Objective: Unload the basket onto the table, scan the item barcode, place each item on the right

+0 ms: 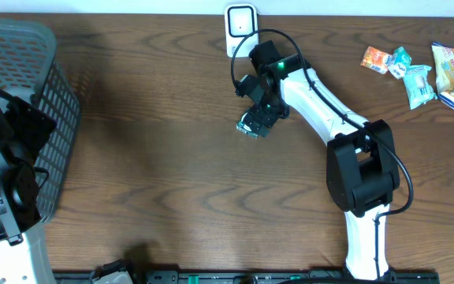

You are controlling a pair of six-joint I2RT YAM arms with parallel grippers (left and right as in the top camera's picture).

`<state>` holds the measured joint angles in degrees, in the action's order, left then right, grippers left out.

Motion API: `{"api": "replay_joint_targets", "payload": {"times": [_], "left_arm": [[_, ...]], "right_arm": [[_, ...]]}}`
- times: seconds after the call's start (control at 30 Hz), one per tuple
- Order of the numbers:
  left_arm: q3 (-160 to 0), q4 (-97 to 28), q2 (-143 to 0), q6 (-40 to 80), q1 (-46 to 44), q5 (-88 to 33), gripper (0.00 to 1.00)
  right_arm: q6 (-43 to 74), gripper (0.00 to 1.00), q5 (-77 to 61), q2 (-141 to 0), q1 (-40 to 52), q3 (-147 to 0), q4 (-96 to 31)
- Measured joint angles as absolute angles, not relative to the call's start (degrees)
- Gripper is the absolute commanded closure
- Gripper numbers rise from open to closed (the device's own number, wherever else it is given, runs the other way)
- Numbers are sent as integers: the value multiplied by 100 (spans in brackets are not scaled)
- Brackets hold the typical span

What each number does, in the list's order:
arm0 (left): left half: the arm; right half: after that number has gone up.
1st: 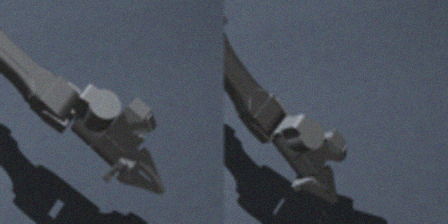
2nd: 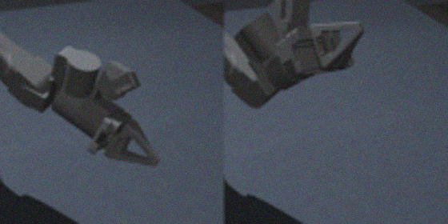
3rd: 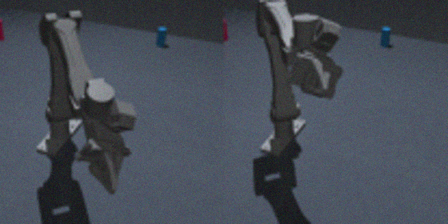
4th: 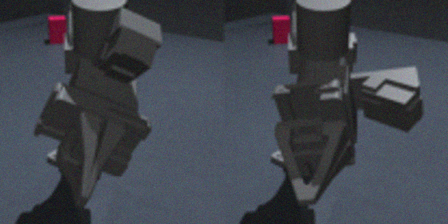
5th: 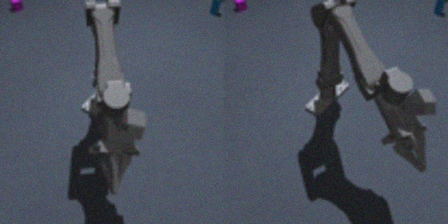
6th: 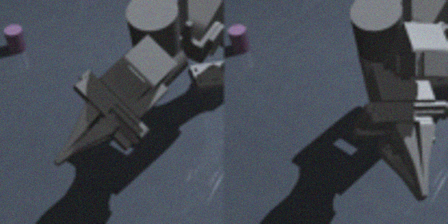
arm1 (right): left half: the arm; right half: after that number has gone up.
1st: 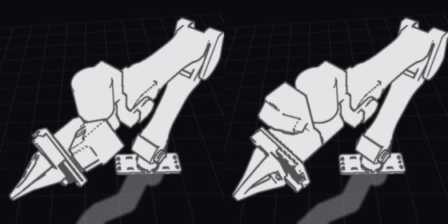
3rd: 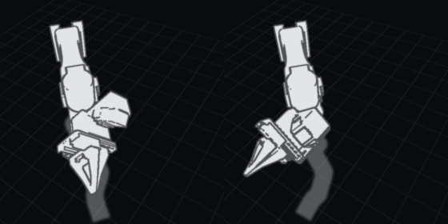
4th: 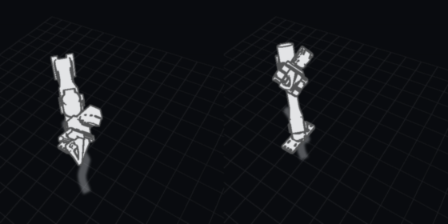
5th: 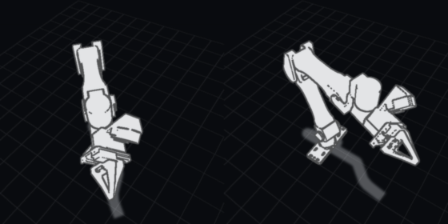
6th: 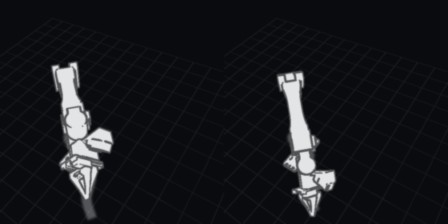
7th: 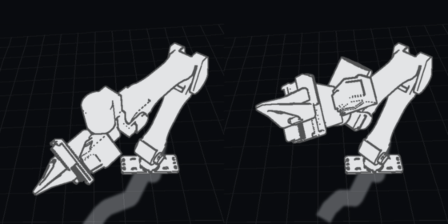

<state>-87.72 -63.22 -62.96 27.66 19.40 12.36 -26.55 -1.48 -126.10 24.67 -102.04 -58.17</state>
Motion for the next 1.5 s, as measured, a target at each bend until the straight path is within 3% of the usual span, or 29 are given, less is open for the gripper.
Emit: {"api": "replay_joint_targets", "payload": {"times": [0.63, 0.83, 0.97, 1.13, 1.27, 1.4, 1.5], "left_arm": [[-8772, -6322, -6296, 2766, 1940, 1236, 5], [-8772, -6322, -6296, 2766, 1940, 1236, 5], [-8772, -6322, -6296, 2766, 1940, 1236, 5], [-8772, -6322, -6296, 2766, 1940, 1236, 5], [-8772, -6322, -6296, 2766, 1940, 1236, 5], [-8772, -6324, -6296, 2766, 1940, 1236, 5], [-8772, -6324, -6296, 2766, 1940, 1236, 5]], "right_arm": [[-3085, 2, -1074, -12617, 2338, -10136, -5601], [-3269, 10, -1068, -12617, 2338, -9511, -4921], [-3367, 28, -1044, -12589, 2342, -9170, -4355], [-3363, 38, -1031, -12556, 2344, -9041, -4060], [-3218, 40, -1033, -12551, 2357, -9035, -4060], [-2917, 55, -1157, -12551, 2370, -9153, -4390], [-2659, 54, -1441, -12613, 2370, -9459, -5050]]}}
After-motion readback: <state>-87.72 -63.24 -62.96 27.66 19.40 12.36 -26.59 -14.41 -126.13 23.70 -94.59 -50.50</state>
